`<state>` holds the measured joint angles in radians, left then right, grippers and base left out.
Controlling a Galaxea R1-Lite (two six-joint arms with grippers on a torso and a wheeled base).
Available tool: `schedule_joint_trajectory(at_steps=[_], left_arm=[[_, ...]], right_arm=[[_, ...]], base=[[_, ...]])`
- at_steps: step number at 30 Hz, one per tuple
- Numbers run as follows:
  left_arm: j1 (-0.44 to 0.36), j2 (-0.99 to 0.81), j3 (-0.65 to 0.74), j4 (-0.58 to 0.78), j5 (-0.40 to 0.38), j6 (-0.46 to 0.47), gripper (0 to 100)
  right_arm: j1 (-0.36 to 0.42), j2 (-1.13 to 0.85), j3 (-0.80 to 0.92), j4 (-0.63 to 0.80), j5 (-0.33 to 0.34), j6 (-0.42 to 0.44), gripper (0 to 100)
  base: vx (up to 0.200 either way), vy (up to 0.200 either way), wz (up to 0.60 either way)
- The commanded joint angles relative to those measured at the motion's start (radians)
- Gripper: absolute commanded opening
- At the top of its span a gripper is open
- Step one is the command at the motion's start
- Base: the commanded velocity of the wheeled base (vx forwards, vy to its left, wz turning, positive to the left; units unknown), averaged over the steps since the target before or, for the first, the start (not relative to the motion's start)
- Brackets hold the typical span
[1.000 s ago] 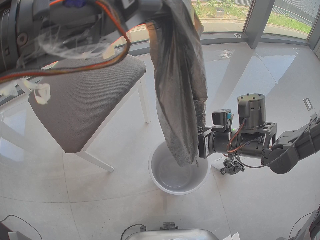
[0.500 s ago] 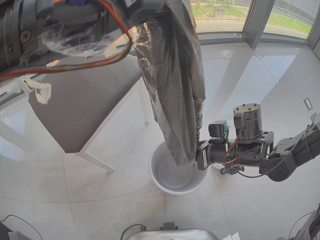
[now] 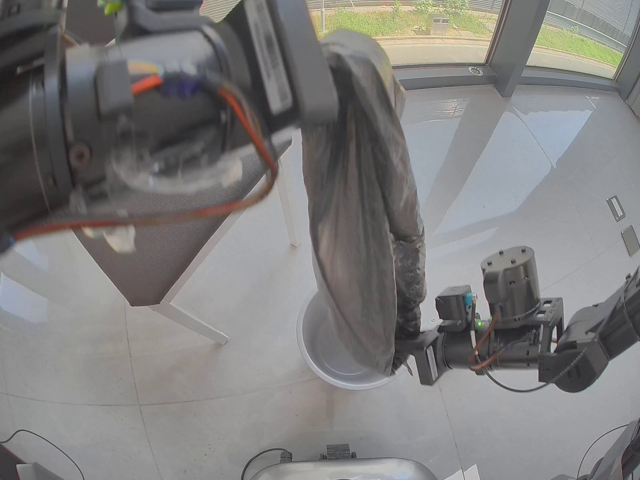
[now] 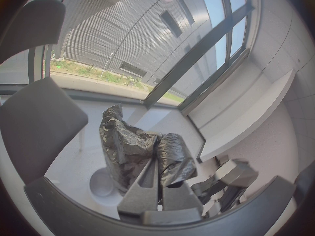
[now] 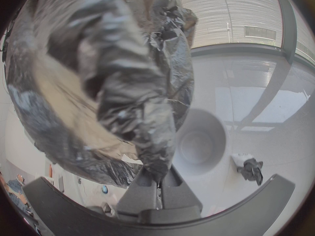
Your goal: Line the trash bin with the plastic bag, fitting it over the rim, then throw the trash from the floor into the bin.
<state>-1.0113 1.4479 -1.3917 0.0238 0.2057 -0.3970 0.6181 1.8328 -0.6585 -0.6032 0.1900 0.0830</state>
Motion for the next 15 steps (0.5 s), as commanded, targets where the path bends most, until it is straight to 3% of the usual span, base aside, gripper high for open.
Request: schedule_joint_trajectory(at_steps=[1, 6, 15], left_arm=[[-0.001, -0.004, 0.174, 0.087, 0.038, -0.014, 0], [-0.01, -0.012, 0.263, 0.208, 0.038, -0.046, 0], [-0.02, 0.006, 0.261, 0.429, -0.006, -0.135, 0]], right_arm=[[0.008, -0.119, 0.169, 0.0, -0.001, -0.026, 0], [0.012, -0.184, 0.323, 0.002, 0.003, -0.055, 0], [0.088, -0.171, 0.425, 0.003, 0.009, -0.049, 0]], base=[[0.0, 0.0, 0.0], [0.0, 0.0, 0.0], [0.0, 0.0, 0.0]])
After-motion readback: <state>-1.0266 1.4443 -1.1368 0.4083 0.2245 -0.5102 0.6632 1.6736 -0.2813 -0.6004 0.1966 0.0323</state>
